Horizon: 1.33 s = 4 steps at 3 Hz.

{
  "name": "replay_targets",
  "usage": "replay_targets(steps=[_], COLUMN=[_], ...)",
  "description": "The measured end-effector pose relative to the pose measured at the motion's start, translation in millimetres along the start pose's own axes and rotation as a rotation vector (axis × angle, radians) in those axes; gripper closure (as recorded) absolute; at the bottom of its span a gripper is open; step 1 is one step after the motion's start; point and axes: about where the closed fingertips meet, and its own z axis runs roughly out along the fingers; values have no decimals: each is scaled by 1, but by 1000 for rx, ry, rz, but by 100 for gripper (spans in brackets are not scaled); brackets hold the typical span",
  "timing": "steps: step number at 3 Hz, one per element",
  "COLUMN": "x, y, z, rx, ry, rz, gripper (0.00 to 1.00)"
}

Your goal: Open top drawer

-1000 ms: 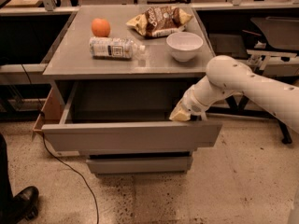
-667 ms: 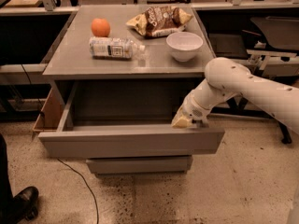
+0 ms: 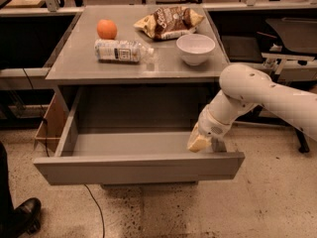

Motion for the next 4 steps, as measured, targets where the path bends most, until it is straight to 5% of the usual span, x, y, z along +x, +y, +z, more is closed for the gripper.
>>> replay_targets(steps=[2,3,4], x=[23,28,29], y=[52,61,51], z=[7,4,-14], rx=[-108,-102,-17], ry=[54,49,14], rz=[3,14,29], gripper=[100,100,100])
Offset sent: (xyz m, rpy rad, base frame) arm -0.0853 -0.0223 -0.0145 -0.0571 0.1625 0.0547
